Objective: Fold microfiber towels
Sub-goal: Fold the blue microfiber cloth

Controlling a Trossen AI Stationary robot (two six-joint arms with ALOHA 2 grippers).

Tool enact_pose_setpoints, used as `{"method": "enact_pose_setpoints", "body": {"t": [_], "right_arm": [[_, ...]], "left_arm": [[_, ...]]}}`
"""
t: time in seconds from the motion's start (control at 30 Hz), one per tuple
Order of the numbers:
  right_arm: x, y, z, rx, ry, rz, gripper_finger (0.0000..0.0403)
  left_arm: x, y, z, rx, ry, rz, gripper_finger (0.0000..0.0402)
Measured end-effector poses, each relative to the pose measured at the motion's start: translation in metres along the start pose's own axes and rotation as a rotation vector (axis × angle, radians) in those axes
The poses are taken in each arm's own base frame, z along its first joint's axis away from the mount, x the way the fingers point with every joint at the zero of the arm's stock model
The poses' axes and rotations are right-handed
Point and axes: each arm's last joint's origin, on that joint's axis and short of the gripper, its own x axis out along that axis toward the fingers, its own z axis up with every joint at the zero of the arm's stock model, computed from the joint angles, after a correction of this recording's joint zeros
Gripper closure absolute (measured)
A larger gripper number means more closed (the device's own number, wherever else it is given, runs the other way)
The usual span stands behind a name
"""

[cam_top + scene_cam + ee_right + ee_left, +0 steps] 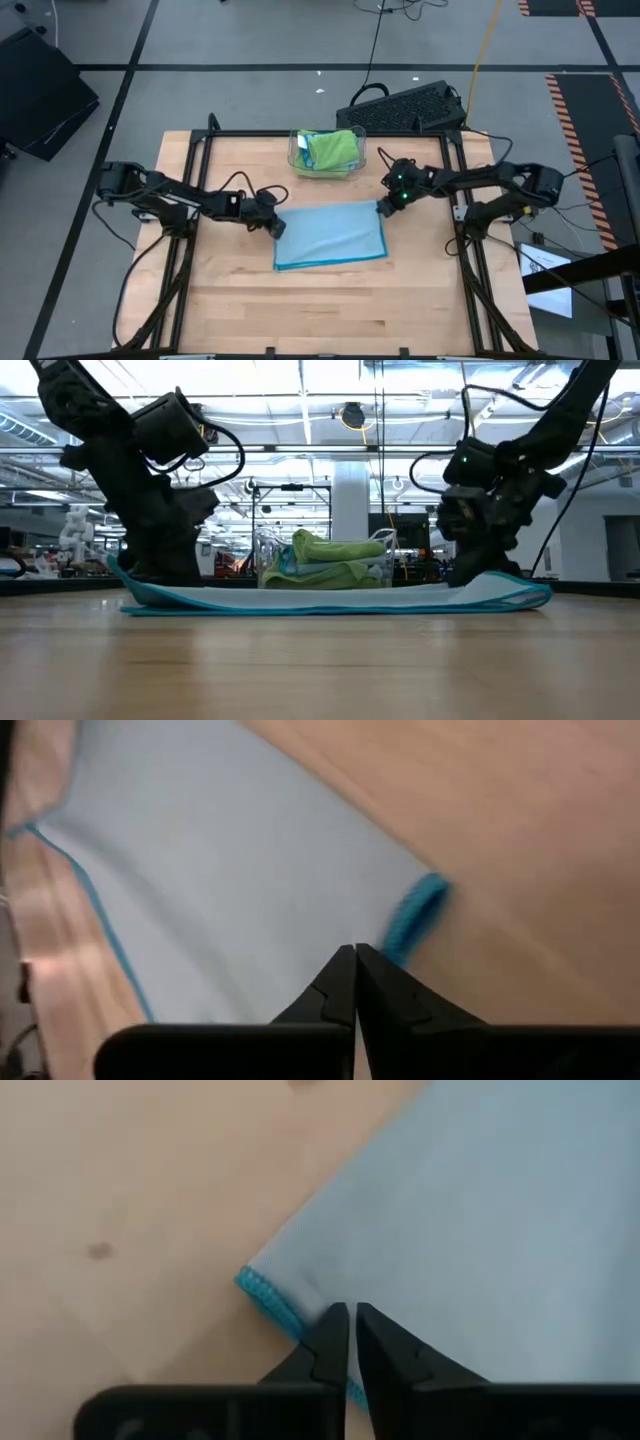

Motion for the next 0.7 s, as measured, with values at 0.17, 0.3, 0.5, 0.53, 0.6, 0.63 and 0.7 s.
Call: {"method": "enact_pose_setpoints", "body": {"t": [0.17,0.3,0.5,0.53,0.6,0.63,0.7], "right_arm": [[0.0,-0.009,-0.003,0.011,0.053,-0.044,0.0402],[-0.004,-0.009,-0.008,0.022,0.093,-0.052,0.0403],[-0.029,0.0,-0.017,0.034,0.117,-0.063,0.0403],[-0.033,0.002,-0.018,0.031,0.105,-0.062,0.0403],[-0.041,0.006,-0.018,0.017,0.065,-0.056,0.0403],[-0.044,0.009,-0.017,0.004,0.041,-0.041,0.0403],[-0.049,0.014,-0.017,-0.007,0.007,-0.016,0.0403]], "left_arm": [[0.007,0.003,0.001,0.012,-0.036,0.045,0.0371],[0.013,0.003,0.003,0.024,-0.027,0.016,0.0371],[0.011,0.005,0.012,0.032,-0.06,-0.023,0.0371],[0.01,0.007,0.015,0.023,-0.07,-0.021,0.0371],[0.007,0.01,0.021,-0.004,-0.095,-0.032,0.0371],[0.005,0.01,0.025,-0.023,-0.104,-0.051,0.0371],[0.0,0.009,0.031,-0.067,-0.11,-0.096,0.0371]]}}
